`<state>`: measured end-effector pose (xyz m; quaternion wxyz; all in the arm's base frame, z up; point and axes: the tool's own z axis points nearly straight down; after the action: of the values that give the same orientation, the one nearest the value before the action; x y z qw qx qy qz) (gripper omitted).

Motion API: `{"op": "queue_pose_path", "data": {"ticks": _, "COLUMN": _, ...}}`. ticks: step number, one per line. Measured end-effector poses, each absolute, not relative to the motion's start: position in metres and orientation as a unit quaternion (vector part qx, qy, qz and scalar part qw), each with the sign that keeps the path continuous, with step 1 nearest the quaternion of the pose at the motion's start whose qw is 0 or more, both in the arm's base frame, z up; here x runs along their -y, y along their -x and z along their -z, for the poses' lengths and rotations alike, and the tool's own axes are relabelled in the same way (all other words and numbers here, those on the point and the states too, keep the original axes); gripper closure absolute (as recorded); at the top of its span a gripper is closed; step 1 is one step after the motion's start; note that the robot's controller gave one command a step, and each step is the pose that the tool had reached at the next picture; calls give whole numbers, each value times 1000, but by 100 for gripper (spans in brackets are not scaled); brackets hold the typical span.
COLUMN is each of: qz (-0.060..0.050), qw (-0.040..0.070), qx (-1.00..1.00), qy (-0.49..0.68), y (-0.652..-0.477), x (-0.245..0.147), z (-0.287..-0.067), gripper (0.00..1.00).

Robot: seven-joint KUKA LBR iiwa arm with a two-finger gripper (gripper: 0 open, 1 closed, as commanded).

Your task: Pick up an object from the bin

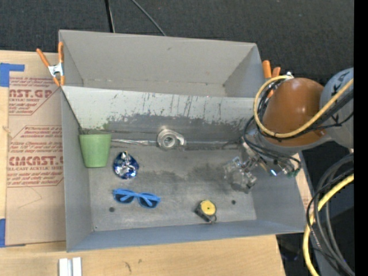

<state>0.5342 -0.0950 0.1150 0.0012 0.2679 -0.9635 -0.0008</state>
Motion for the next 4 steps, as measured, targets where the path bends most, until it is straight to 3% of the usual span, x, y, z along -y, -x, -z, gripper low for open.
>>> {"op": "queue_pose_path", "data": {"ticks": 1, "qz": 2, "qw": 1, "qx": 928, "qy": -372, "y": -495, "x": 64, "z": -68, "gripper": 100}}
{"op": "queue_pose_path", "data": {"ticks": 2, "qz": 1, "qw": 0, "qx": 928, "qy": -372, "y": -496, "x": 65, "z": -69, "gripper": 0}}
{"op": "queue_pose_path", "data": {"ticks": 3, "qz": 1, "qw": 0, "qx": 888, "qy": -461, "y": -489, "x": -6, "z": -69, "gripper": 0}}
{"op": "queue_pose_path", "data": {"ticks": 4, "qz": 0, "qw": -1, "qx": 828, "qy": -561, "y": -501, "x": 11, "z": -99, "gripper": 0}}
